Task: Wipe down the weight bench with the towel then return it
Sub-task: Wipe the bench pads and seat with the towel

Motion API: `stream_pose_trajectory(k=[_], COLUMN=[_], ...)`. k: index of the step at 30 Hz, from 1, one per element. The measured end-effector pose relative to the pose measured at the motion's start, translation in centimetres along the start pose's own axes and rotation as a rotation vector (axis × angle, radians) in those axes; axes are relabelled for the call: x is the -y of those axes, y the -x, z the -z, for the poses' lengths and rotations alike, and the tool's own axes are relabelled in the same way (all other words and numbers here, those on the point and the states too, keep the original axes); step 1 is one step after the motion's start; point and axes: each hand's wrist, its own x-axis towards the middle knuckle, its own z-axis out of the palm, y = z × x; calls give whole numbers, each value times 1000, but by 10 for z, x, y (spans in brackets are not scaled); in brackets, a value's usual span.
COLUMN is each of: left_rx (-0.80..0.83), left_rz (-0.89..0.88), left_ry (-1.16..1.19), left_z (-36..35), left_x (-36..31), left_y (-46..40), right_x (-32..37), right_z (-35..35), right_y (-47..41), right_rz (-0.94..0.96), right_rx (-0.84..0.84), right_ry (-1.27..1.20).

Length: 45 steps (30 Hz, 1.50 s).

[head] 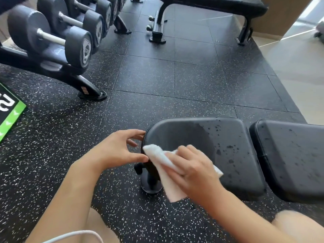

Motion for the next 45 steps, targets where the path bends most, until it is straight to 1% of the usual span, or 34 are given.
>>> stream_pose_trajectory(k=[1, 3, 7, 10, 13, 15, 17, 20, 21, 23, 25, 27, 29, 31, 34, 36, 38, 40, 42, 43, 45], left_rx=[-1, -4, -46, -138, -235, -268, -307, -343, -331, -308, -309, -311, -310, -312, -310, -294, -283, -296, -313, -314, -314], left_rz=[2, 2, -15, 0, 16, 31, 29, -102, -144, -178, -185, -153, -94, -66, -66, -74, -79, -81, -80, -74, -61], left_ry=[1, 3, 0, 35, 68, 69, 20, -157, -193, -218, -218, -145, -23, 29, 53, 66, 60, 40, 10, -5, -23], left_z=[-1, -1, -6, -14, -18, -20, -25, -42, -49, -56, -61, -63, -65, -67, -68, -67, -67, -68, -69, -69, -70], left_x=[0, 0, -9, -19, -26, -28, -28, -34, -37, -41, -41, -40, -40, -38, -36, -36, -37, -37, -38, -39, -41], left_y=[0, 1, 3, 0, -8, -13, -16, -18, -18, -19, -23, -26, -29, -31, -31, -30, -28, -27, -27, -27, -26], right_x=[-12, -39, -86, -82, -53, -29, -12, -25, -37, -64, -93, -120, -129, -114, -68, -45, -40, -61, -95, -114, -145], right_z=[8, 13, -2, -21, -28, -23, -11, 17, 25, 30, 26, 18, 15, 8, 1, 2, 13, 27, 36, 39, 42], right_y=[4, -6, -70, -109, -101, -70, -31, 18, 22, 14, -17, -52, -80, -91, -66, -32, -4, 1, -14, -26, -47], right_rz=[-15, -114, -350, -399, -312, -225, -96, 122, 144, 74, -53, -195, -334, -362, -223, -83, 58, 115, 42, -46, -297], right_rx=[-9, -26, -76, -48, -63, -75, -56, 49, 59, 49, 38, 8, -53, -53, -105, -57, 8, 37, 21, -17, -93], right_ry=[12, 31, 128, 170, 112, 43, 16, -14, -33, -52, 50, 137, 100, 121, 109, 49, -18, -35, 44, 90, 127])
